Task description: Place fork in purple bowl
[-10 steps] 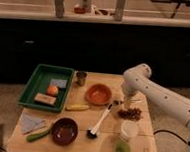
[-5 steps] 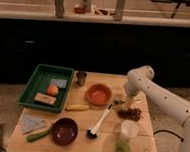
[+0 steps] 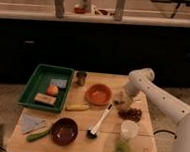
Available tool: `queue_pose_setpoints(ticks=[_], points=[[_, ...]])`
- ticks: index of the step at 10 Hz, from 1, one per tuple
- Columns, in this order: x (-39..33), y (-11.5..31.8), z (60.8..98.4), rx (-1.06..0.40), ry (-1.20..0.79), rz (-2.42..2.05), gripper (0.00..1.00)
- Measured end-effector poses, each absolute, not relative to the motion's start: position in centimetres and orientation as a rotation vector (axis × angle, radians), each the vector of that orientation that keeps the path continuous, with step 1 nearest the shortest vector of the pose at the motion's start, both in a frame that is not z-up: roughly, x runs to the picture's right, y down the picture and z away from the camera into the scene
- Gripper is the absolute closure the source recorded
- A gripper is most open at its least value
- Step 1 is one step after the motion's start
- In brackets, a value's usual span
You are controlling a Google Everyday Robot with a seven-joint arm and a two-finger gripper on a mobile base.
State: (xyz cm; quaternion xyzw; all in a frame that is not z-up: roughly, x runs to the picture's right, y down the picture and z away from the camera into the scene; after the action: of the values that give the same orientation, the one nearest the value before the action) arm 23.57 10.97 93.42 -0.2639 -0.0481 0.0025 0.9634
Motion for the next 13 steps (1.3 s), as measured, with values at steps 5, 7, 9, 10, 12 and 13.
queue_pose_setpoints(ticks=[5,7,9,10,12,13], points=[[23.87,11.31,93.99,-0.548,-0.111,0.017,0.80],[23.94,11.28,93.85,-0.549,-0.109,0.015,0.96],[23.98,11.29,94.00,-0.551,-0.110,0.008,1.00],[24.06,11.41,94.18,-0.552,-0.110,0.004,1.00],[24.05,11.36,94.25,-0.551,-0.107,-0.005,1.00],[24.08,11.35,94.23,-0.551,-0.106,-0.005,1.00]])
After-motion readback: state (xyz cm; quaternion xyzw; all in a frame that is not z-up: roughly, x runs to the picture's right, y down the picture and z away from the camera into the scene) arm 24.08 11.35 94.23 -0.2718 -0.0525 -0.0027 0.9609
